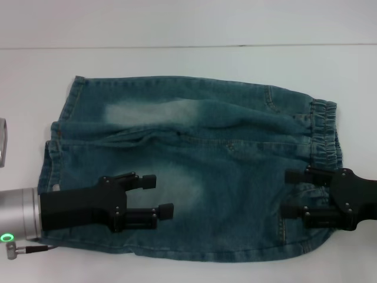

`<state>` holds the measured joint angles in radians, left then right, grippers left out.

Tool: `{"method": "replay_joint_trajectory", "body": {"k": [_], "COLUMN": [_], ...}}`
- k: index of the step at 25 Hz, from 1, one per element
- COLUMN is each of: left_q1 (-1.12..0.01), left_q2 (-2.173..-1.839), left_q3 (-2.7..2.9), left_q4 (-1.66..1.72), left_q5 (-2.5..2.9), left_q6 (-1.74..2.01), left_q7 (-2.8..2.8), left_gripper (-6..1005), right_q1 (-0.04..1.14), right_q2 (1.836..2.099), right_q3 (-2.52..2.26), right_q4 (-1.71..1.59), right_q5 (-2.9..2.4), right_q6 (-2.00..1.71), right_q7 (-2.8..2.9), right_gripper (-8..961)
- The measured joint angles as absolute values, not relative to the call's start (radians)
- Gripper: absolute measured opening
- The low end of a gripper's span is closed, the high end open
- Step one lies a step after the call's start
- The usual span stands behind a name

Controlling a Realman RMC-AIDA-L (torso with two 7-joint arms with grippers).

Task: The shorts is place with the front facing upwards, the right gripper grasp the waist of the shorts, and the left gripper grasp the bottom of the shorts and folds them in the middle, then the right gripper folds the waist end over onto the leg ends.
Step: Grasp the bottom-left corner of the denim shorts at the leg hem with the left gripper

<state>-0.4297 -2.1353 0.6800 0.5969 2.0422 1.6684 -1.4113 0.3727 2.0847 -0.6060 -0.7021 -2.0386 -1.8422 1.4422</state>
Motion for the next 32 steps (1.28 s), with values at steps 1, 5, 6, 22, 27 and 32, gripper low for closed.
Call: {"method": "replay_joint_trajectory", "body": {"k": [1, 5, 6, 22, 27, 32], "left_q1": [-0.430, -0.431, -0.431, -0.276, -0.258, -0.273], "left_q2": [-2.135, -2.136, -2.136, -2.080, -2.054, -2.052], "left_q3": [0.680, 0.680, 0.681, 0.392, 0.262, 0.251], "left_q4": [0.597, 0.595, 0.595, 0.846, 0.877, 0.885], "left_q5": [2.042, 2.041, 2.041, 2.185, 2.291, 2.362], "left_q6": [1.669, 1.667, 1.666, 1.781, 1.845, 1.840], "left_q7": [-1.411, -1.410, -1.409, -1.545, -1.582, -1.617], "left_gripper": [920, 920, 920, 921, 921, 921], "right_q1": [0.373, 0.374, 0.374, 0.378, 0.381, 0.381], "right_q2": [2.085, 2.085, 2.085, 2.085, 2.085, 2.085], "right_q3": [-0.606, -0.606, -0.606, -0.606, -0.606, -0.606], "right_q4": [-0.702, -0.697, -0.697, -0.687, -0.687, -0.687], "right_q5": [-2.039, -2.039, -2.039, -2.039, -2.039, -2.039], "right_q6": [-1.841, -1.839, -1.839, -1.826, -1.826, -1.826], "right_q7": [1.442, 1.442, 1.442, 1.442, 1.442, 1.442], "right_gripper": [926, 923, 923, 911, 907, 903]}}
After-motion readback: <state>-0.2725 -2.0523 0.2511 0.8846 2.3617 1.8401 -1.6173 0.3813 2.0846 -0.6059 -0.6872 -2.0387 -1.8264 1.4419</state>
